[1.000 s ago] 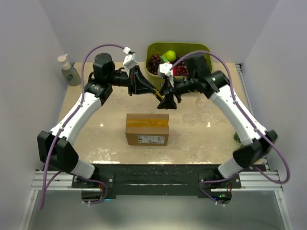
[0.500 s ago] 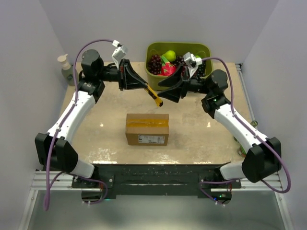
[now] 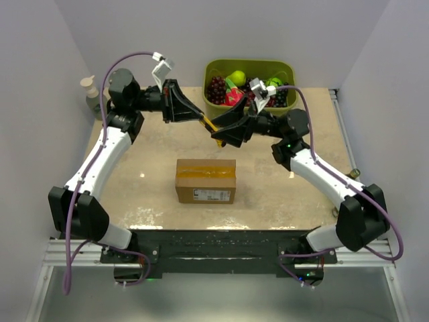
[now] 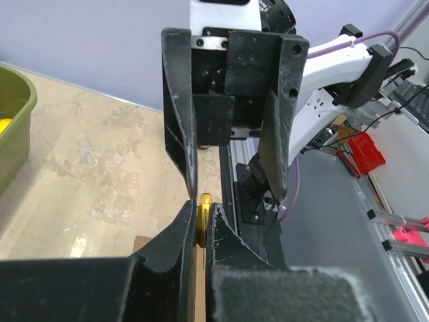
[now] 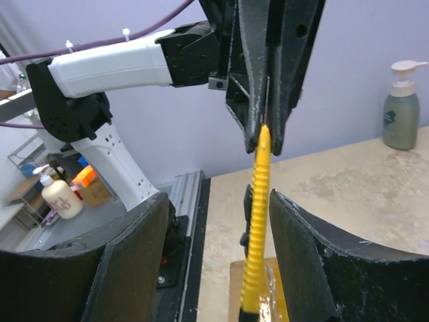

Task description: Unpack the express box

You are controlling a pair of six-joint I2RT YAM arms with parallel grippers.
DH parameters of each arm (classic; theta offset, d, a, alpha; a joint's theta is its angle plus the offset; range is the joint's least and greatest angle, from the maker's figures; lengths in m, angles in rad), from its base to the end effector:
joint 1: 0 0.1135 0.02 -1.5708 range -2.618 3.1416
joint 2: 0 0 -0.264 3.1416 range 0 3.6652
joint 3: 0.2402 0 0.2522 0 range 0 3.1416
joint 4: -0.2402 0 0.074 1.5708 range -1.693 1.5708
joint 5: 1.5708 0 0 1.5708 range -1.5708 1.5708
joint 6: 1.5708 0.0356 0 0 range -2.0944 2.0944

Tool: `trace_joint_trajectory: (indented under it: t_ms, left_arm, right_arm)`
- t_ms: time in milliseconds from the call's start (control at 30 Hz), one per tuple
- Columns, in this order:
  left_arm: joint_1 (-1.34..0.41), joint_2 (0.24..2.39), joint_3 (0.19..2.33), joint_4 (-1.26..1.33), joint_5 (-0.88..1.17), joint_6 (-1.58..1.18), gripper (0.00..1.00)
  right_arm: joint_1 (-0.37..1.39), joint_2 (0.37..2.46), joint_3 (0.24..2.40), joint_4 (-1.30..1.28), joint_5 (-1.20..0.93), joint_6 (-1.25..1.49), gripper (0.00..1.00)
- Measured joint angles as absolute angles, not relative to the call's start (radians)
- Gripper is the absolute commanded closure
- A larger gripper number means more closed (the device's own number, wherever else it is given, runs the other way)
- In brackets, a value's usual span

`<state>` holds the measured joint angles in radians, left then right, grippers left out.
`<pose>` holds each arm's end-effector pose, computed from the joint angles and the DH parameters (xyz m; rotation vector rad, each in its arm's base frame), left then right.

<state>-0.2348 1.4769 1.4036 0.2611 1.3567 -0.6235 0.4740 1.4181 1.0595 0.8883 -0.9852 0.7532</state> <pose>0.3071 -0.1092 0.4335 0.9667 1.4832 -1.5673 0.2633 0.1684 0.3920 -0.8389 1.1930 1.5366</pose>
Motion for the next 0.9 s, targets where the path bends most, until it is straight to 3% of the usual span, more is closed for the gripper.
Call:
trace_joint_trajectory:
  t_ms: [167,467,600,633,700,833,900]
  left_arm:
    - [-0.235,1.477,1.408,0.273,1.356,-0.655,1.00]
    - [-0.235,1.477,1.414,0.284,1.353,-0.693,1.00]
    - [-0.235,1.477,1.414,0.292,1.353,-0.701,1.00]
    - [-0.235,1.477,1.414,0.295,1.353,-0.705,1.00]
    - [-0.235,1.477,1.414,0.300,1.349,-0.707,1.00]
    - [-0.230,1.475,1.414,0.315,1.339,-0.714,1.00]
    - [-0.228,1.473,1.410,0.315,1.337,-0.704,0.91]
  right_arm:
    - [0.520,1.444,1.060,0.908,-0.941,0.766,0.37]
    - [0.563,1.533,1.060,0.929,-0.896,0.778,0.47]
    - [0.563,1.542,1.071,0.931,-0.880,0.782,0.62]
    - [0.563,1.545,1.077,0.932,-0.880,0.781,0.77]
    - [0.566,1.547,1.089,0.936,-0.884,0.776,0.97]
    - [0.572,1.551,1.108,0.916,-0.893,0.756,1.00]
    - [0.569,1.551,1.135,0.847,-0.917,0.711,1.00]
